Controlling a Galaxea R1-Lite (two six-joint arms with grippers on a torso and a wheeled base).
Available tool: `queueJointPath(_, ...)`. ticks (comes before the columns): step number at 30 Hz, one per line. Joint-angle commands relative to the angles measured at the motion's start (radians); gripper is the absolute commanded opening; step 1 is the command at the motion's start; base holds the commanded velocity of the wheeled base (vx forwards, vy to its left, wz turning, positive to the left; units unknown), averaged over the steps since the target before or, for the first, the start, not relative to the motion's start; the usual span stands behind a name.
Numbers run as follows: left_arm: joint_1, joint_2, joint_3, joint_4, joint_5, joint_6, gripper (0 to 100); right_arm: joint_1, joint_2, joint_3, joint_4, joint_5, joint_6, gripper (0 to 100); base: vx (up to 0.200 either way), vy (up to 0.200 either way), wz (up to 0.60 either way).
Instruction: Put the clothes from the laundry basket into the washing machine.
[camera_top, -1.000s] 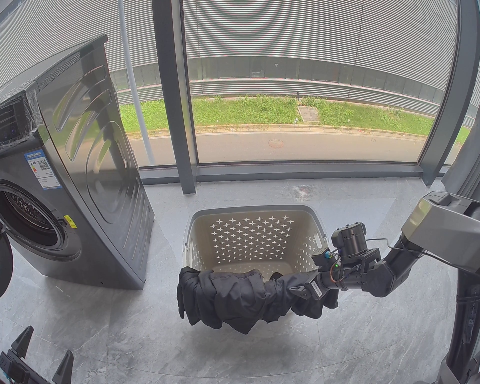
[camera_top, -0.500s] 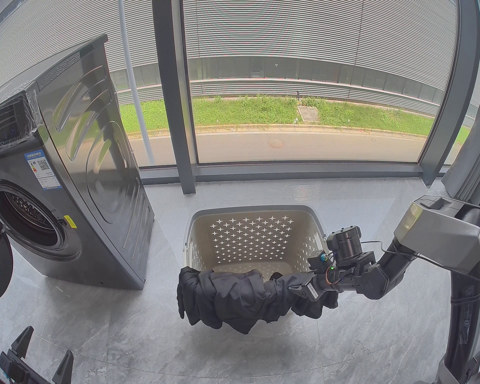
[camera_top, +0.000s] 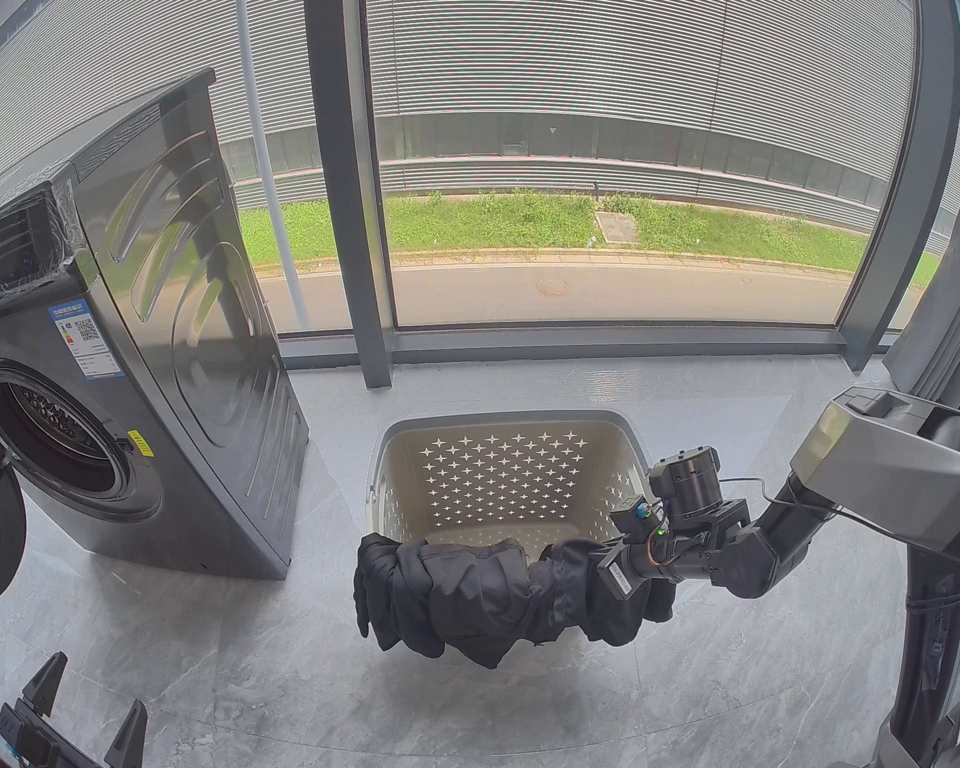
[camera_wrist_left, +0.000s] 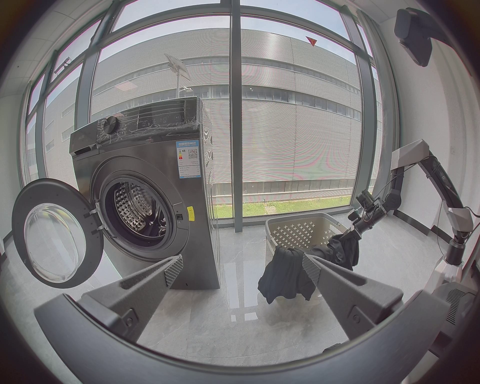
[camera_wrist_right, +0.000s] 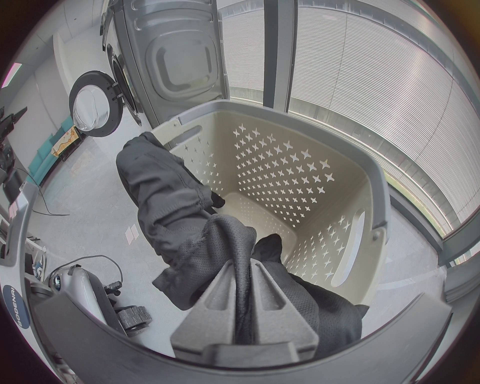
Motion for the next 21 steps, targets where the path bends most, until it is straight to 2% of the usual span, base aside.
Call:
queueJointPath(1,0.000,-0.018,0.018,0.000,0.000,0.000,100,0.015,-0.080,0.000,-0.002,-0.006,0.014,0,0.000,0.000,0.00)
queueJointPath(3,0.000,-0.018,0.018,0.000,0.000,0.000,100,0.027,-0.122,-0.002,-0.003,-0.015,0.039,0,0.000,0.000,0.00)
queueJointPath(5,0.000,-0.018,0.018,0.000,0.000,0.000,100,0.044,-0.181,-0.002,-0.011,-0.045,0.083,0,0.000,0.000,0.00)
queueJointPath(7,0.000,-0.018,0.018,0.000,0.000,0.000,100,0.062,-0.252,-0.003,-0.043,-0.072,0.154,0,0.000,0.000,0.00)
queueJointPath(11,0.000,-0.018,0.018,0.000,0.000,0.000,100,0.084,-0.355,0.000,-0.080,-0.101,0.259,0,0.000,0.000,0.00)
queueJointPath(12,0.000,-0.018,0.018,0.000,0.000,0.000,100,0.089,-0.395,0.003,-0.080,-0.121,0.287,0,0.000,0.000,0.00)
queueJointPath(17,0.000,-0.018,0.018,0.000,0.000,0.000,100,0.096,-0.554,0.020,-0.082,-0.176,0.359,0,0.000,0.000,0.00)
queueJointPath(21,0.000,-0.018,0.018,0.000,0.000,0.000,100,0.122,-0.675,0.041,-0.083,-0.241,0.407,0,0.000,0.000,0.00)
